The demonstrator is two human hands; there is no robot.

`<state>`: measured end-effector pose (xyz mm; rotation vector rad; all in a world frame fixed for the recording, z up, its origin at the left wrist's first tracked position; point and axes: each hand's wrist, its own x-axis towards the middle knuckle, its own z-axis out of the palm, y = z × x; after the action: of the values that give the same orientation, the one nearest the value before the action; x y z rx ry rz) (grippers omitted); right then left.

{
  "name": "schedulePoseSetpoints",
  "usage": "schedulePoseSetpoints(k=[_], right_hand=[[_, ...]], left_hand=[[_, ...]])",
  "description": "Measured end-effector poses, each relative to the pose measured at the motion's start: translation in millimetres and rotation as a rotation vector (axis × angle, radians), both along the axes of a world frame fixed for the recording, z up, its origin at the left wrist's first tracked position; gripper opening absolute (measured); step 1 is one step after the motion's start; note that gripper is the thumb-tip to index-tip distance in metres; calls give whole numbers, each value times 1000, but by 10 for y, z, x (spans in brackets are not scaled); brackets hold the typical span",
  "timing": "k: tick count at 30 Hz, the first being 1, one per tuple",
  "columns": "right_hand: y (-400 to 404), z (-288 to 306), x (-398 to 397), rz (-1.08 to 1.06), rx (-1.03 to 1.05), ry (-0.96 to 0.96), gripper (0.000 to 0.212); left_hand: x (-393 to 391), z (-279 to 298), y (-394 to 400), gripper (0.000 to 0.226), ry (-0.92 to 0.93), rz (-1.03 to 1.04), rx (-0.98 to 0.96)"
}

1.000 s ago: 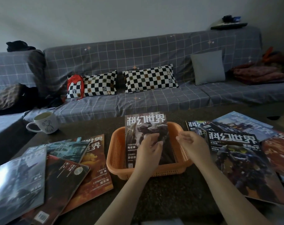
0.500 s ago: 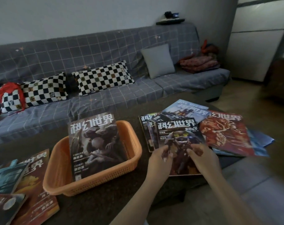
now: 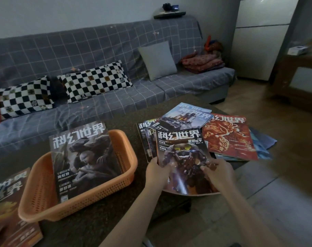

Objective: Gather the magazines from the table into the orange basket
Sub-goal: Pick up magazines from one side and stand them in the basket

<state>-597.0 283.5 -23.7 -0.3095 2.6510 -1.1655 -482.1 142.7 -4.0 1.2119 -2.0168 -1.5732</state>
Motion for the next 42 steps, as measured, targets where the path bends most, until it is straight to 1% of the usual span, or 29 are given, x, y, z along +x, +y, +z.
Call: schedulePoseSetpoints(k=[2,4,8,11,15,17,20,24,27,30,33,37,42], right_hand=[[46,0,46,-11,-93,-83,17],[92,4,94,-14,-157,-137,16],[125,189,238,-2,-312,-184,11],[39,451,400,40,-458,-230,18],[-228,745,616,139,-515,-213,24],[-393,846,699,195,-496,-190,25],[-740,934,859,267,-468,-200,29],[-1192,969,1091,373,-450,-208,33],[-1486,962,1240,447,-417,-194,33],[-1752,901,1338,485,-374,-171,35],[-1943,870,1395,550,-329,-123,34],[-2147,784,1413,574,-234,-104,23],[-2249,687,1406,590,-100,-64,33]], left_hand=[[42,-19,46,16,-17,-34,-9],[109,-16,72,15,18,-63,-42],[330,209,32,23,102,-77,-98],[555,470,-72,21,184,-65,-95],[902,719,-270,15,255,23,-140],[1058,780,-372,11,265,64,-176],[1348,818,-593,16,275,133,-234],[1715,789,-882,15,294,233,-232],[1922,707,-1079,9,266,305,-238],[2049,625,-1238,10,227,371,-253],[2114,550,-1380,6,173,398,-260],[2120,456,-1551,19,78,405,-243],[2073,398,-1697,26,-121,370,-296]])
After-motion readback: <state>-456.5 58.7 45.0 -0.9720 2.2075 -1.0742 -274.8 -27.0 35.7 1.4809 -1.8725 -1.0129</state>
